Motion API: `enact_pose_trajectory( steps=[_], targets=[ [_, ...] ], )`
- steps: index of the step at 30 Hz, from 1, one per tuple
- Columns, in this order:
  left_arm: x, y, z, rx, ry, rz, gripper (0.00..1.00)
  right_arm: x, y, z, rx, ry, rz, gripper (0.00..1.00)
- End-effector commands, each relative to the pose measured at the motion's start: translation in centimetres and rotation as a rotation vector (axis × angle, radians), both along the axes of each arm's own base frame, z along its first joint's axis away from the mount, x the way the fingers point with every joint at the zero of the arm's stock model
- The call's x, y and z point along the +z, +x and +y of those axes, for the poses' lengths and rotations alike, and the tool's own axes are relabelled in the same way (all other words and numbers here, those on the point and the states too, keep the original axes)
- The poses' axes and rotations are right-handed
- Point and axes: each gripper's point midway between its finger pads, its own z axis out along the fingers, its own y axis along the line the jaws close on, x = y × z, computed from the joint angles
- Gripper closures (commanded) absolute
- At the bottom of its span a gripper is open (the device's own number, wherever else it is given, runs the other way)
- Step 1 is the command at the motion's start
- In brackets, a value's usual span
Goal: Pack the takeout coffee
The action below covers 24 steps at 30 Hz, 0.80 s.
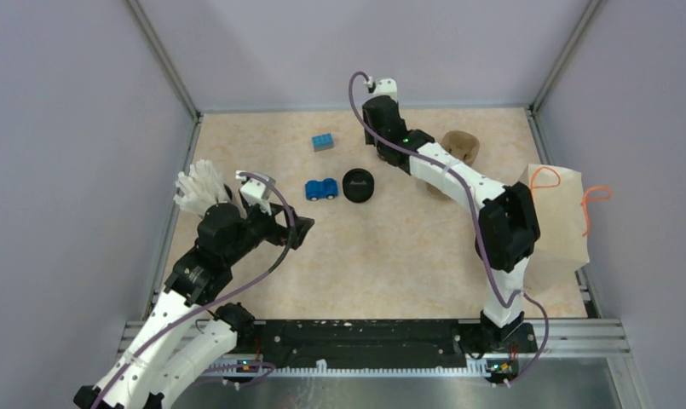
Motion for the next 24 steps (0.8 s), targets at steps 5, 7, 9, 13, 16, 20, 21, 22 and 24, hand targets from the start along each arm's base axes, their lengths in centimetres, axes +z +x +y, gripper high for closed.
enact_pose_trajectory(
  steps=[5, 7, 9, 13, 16, 20, 21, 22, 24],
  targets=[
    [1.2, 0.0, -0.6, -0.023, -0.022, -0.046, 0.01, -0.2, 3.7, 1.1, 0.177, -0.095, 0.034, 0.70],
    [1.1, 0.0, -0.7, -0.026, -0.020, -0.041, 0.01, -0.3, 4.2, 1.5, 0.201, -0.113, 0.037, 0.71],
    [1.0, 0.0, -0.7, -0.027, -0.018, -0.040, 0.01, -0.8, 4.7, 1.5, 0.201, -0.121, 0.054, 0.74],
    [0.8, 0.2, -0.7, -0.025, -0.012, -0.032, 0.01, -1.3, 5.8, 1.0, 0.208, -0.163, 0.064, 0.77],
    [0.7, 0.3, -0.8, -0.024, -0.007, -0.029, 0.01, -2.0, 6.2, 0.8, 0.208, -0.176, 0.078, 0.81],
    [0.5, 0.3, -0.8, -0.022, -0.004, -0.025, 0.01, -2.9, 6.5, 0.6, 0.203, -0.188, 0.102, 0.82],
    [0.5, 0.4, -0.8, -0.021, -0.004, -0.024, 0.01, -2.9, 6.5, 0.5, 0.205, -0.190, 0.104, 0.82],
    [0.5, 0.4, -0.8, -0.020, -0.003, -0.025, 0.01, -2.9, 6.5, 0.6, 0.206, -0.188, 0.103, 0.83],
    [0.5, 0.5, -0.7, -0.017, -0.001, -0.025, 0.01, -3.2, 6.6, 0.6, 0.208, -0.189, 0.108, 0.84]
  ],
)
